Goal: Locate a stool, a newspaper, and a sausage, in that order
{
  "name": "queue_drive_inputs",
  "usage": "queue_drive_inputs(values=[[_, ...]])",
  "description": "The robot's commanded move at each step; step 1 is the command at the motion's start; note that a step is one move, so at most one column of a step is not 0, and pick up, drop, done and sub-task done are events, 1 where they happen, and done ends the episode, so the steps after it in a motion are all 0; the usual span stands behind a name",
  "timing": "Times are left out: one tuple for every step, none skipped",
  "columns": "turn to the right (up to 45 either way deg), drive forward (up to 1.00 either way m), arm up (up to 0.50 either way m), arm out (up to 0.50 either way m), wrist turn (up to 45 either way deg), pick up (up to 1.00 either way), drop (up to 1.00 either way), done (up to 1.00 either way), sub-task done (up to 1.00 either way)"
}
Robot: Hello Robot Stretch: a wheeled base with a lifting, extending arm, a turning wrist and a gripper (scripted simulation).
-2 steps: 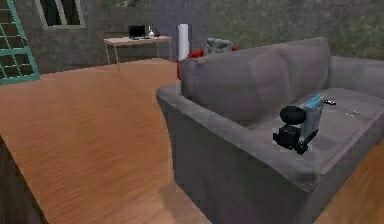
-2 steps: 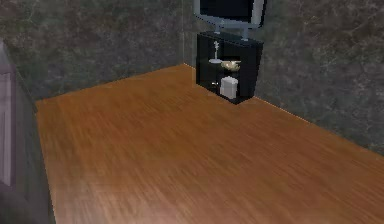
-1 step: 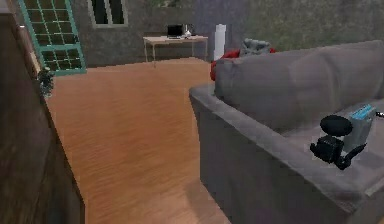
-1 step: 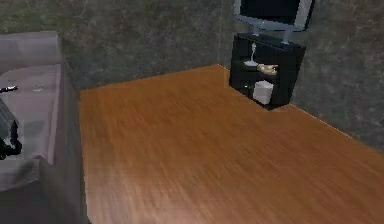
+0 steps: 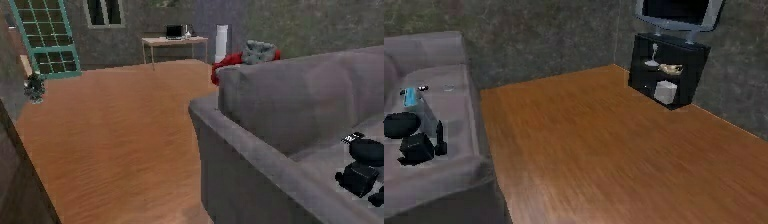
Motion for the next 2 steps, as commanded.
queue_drive_inputs(values=[[-24.0, 0.00, 0.00, 0.00, 0.0, 0.00, 0.00, 0.00, 0.00], [-3.0, 0.00, 0.00, 0.00, 0.0, 0.00, 0.00, 0.00, 0.00]])
